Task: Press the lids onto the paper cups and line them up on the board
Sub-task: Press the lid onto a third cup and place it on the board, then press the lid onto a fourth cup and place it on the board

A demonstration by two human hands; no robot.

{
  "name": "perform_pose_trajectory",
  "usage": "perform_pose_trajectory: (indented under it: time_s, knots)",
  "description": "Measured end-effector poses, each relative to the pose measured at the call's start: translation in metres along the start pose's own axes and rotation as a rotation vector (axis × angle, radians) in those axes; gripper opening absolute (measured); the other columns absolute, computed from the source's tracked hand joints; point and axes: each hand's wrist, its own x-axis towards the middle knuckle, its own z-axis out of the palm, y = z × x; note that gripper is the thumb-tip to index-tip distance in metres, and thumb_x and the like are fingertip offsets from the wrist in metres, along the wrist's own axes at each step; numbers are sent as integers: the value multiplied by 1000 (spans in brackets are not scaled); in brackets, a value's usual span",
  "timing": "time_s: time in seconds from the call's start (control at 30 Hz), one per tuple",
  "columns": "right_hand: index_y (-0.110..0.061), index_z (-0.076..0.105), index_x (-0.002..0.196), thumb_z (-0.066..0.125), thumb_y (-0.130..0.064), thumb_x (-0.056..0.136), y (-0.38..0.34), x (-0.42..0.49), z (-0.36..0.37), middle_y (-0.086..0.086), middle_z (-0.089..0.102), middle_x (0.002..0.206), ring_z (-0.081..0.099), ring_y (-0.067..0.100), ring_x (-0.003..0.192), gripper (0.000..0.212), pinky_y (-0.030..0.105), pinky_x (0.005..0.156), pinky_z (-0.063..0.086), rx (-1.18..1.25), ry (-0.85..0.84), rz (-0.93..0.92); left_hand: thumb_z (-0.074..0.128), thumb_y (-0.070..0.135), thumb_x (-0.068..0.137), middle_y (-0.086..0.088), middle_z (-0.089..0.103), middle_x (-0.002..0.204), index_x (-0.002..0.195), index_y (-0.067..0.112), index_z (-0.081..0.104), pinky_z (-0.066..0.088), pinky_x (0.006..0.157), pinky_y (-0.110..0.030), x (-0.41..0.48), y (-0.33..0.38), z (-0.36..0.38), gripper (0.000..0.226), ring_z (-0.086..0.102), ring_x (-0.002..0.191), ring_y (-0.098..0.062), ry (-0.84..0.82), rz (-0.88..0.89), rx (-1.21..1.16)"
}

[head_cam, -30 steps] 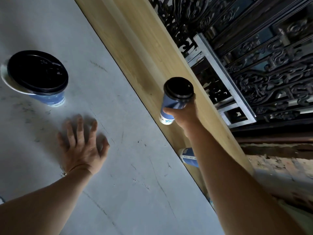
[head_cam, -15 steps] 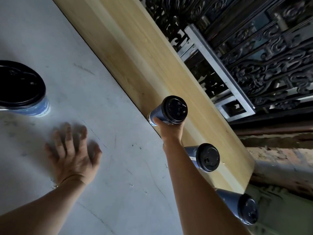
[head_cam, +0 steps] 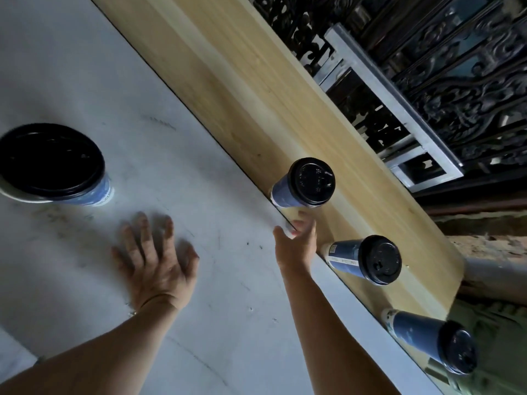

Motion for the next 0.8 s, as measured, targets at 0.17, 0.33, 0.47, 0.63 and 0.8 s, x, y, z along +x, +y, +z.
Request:
perform_pose_trajectory:
  time_s: [0.17, 0.33, 0.47, 0.63, 0.8]
  knots:
    - [-13, 59, 126, 64, 1, 81, 19, -52, 15, 4, 59, 119, 51, 26, 115, 47, 38, 101, 43, -140, -79, -96, 37, 51, 83, -20, 16, 166, 156, 19, 32, 10, 118, -68, 2, 1, -7, 79, 11, 152, -47, -111, 0, 14]
    - [-13, 64, 123, 65, -2, 82, 27, -97, 26, 9, 51, 138, 43, 29, 128, 43, 39, 94, 50, -433, -164, -223, 37, 49, 87, -21, 13, 167, 157, 17, 30, 12, 117, -65, 10, 1, -21, 77, 11, 152, -47, -289, -10, 32]
    - [-18, 62, 124, 63, -13, 89, 4, -128, 38, 3, 31, 158, 35, 26, 140, 36, 36, 98, 48, -593, -260, -2, 43, 55, 88, -23, 2, 168, 160, 21, 18, -3, 119, -61, 15, -5, -36, 83, -2, 153, -46, -522, 26, -36]
    - [-17, 64, 125, 64, -21, 90, -53, -142, 60, 5, 51, 147, 53, 24, 130, 36, 28, 104, 42, -509, -346, 261, 54, 51, 92, -19, -39, 158, 159, 29, -10, -9, 120, -61, 36, -31, -85, 95, -29, 148, -45, -843, 312, 142]
    - [-23, 69, 99, 63, -21, 90, -112, -161, 89, 11, 74, 112, 72, 32, 98, 11, 42, 87, 61, -284, -398, 349, 53, 35, 95, -8, 27, 162, 138, 21, 49, 33, 115, -39, 89, -84, -135, 46, 21, 152, -30, -1060, 625, 51]
